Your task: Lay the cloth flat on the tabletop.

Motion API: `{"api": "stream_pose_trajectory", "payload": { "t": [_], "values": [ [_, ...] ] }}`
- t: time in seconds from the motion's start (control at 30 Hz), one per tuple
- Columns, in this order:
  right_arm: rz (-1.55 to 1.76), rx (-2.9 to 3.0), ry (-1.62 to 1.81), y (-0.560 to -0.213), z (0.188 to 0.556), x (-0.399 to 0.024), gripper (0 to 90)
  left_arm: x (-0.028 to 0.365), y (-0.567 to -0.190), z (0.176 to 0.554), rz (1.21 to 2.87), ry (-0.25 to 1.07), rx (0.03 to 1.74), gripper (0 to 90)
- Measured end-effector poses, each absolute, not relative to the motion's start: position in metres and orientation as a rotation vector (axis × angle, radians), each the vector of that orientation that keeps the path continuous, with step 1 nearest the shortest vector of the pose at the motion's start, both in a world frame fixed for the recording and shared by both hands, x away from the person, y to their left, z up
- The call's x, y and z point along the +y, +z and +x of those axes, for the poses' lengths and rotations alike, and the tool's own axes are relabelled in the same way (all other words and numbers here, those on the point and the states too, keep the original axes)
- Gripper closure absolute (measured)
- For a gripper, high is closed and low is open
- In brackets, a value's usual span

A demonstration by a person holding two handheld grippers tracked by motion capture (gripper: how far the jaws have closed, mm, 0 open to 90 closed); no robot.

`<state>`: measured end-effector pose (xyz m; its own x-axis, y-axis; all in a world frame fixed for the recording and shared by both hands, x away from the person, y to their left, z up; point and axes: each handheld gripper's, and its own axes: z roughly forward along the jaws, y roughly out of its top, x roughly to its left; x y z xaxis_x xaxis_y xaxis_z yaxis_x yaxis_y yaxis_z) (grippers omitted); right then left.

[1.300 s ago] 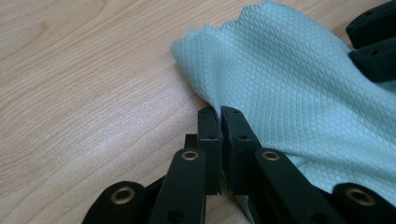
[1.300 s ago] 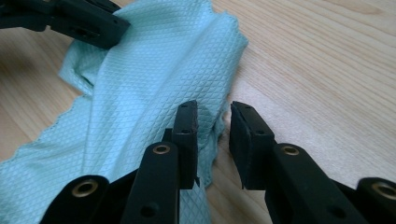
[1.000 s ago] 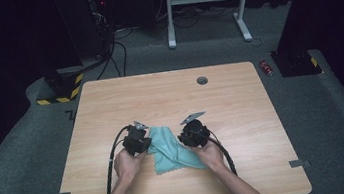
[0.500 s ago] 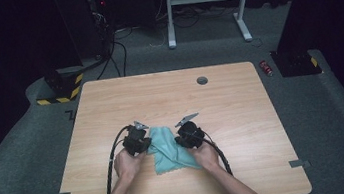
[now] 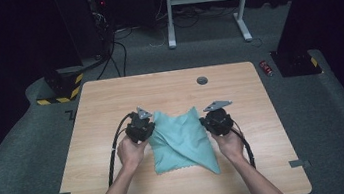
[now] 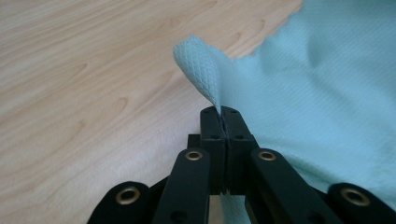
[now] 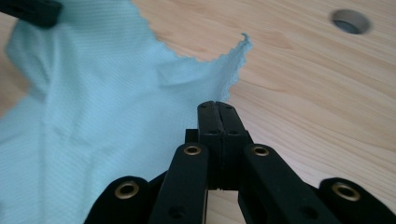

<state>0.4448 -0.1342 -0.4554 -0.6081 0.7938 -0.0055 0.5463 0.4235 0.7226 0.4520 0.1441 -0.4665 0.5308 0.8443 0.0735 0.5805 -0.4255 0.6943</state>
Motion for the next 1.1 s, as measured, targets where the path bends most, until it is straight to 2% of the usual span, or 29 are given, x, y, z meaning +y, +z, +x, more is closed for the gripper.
{"api": "stream_pose_trajectory", "payload": {
  "t": [0.27, 0.3, 0.33, 0.4, 0.43, 0.57, 0.83, 1.1],
  "values": [
    [1.292, 2.256, 0.903, -0.475, 0.472, -0.162, 90.0, 0.116, -0.484, 0.493, 2.233, 0.598, 1.175, 86.9],
    [1.309, 2.244, 0.902, -0.477, 0.474, -0.164, 90.0, 0.114, -0.487, 0.496, 2.24, 0.604, 1.19, 84.1],
    [1.324, 2.24, 0.896, -0.479, 0.476, -0.165, 90.0, 0.112, -0.489, 0.498, 2.25, 0.607, 1.217, 76.8],
    [1.362, 2.259, 0.884, -0.484, 0.48, -0.167, 84.2, 0.113, -0.492, 0.498, 2.262, 0.593, 1.251, 66.2],
    [1.368, 2.256, 0.886, -0.486, 0.48, -0.168, 80.0, 0.114, -0.492, 0.494, 2.256, 0.598, 1.248, 63.7],
    [1.344, 2.255, 0.916, -0.483, 0.464, -0.174, 75.8, 0.127, -0.486, 0.474, 2.251, 0.565, 1.22, 60.1],
    [1.248, 2.352, 0.955, -0.484, 0.414, -0.181, 72.8, 0.149, -0.486, 0.409, 2.237, 0.397, 1.149, 55.8],
    [1.245, 2.406, 0.921, -0.502, 0.379, -0.188, 70.5, 0.151, -0.503, 0.368, 2.23, 0.36, 1.145, 57.0]
  ]
}}
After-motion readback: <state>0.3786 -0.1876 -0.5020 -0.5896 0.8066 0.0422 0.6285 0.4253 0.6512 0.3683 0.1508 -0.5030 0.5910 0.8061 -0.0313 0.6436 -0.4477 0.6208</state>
